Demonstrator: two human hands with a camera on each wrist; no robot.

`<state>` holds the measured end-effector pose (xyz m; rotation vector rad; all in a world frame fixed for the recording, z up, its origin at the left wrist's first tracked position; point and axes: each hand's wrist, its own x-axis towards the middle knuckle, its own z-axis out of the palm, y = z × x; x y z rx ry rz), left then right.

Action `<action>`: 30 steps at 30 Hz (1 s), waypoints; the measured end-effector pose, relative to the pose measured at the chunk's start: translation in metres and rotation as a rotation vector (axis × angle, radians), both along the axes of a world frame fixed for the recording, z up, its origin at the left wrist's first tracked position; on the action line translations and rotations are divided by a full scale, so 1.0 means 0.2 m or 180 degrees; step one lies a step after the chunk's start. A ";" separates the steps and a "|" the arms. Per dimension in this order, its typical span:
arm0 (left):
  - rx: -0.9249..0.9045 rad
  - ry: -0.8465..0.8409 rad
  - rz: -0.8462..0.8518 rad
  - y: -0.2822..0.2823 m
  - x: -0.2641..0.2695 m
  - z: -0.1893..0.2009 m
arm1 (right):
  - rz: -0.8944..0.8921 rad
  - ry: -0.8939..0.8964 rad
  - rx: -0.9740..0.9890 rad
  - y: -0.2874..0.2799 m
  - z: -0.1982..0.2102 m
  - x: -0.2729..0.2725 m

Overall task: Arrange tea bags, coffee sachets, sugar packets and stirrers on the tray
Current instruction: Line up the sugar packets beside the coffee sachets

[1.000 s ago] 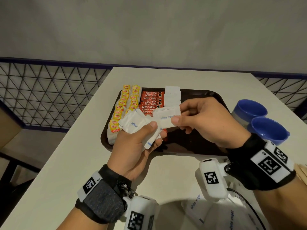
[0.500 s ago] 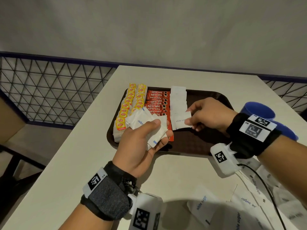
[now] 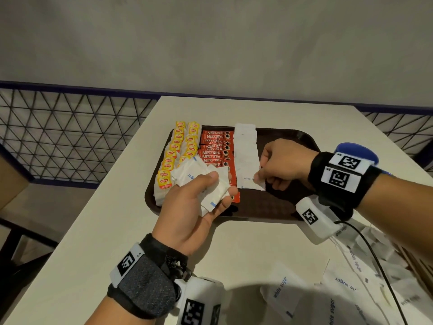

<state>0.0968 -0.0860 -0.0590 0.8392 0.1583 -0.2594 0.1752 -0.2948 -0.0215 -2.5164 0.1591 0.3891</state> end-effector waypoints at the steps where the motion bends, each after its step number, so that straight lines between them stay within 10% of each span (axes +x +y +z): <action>1: -0.0052 0.0004 -0.0034 0.00 0.00 0.00 | -0.0045 -0.0052 -0.0009 0.00 0.02 0.00; 10: -0.0069 -0.0369 -0.0525 -0.01 -0.03 -0.01 | 0.0417 -0.1221 0.0138 0.11 0.16 -0.28; 30: 0.0536 -0.0544 -0.0049 -0.01 -0.02 -0.02 | -0.0291 -0.0897 0.2497 0.09 0.01 -0.50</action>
